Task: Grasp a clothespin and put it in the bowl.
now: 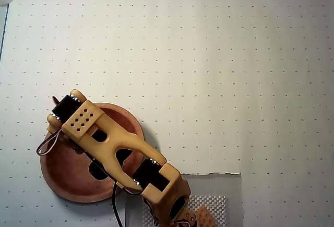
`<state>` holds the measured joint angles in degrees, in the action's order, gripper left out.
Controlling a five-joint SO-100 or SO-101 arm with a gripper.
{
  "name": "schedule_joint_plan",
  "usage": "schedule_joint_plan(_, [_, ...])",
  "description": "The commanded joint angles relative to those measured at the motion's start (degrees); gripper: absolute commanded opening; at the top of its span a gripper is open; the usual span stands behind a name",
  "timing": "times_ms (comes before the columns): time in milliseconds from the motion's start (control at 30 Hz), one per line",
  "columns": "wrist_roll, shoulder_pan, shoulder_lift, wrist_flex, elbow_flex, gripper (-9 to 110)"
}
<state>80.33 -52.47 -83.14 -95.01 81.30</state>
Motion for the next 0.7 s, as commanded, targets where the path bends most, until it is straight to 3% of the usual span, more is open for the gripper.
schedule_joint_plan(0, [-0.53, -1.41, 0.70, 1.05, -1.67, -3])
schedule_joint_plan(667, [-0.62, -4.04, 8.17, 0.97, -1.23, -3])
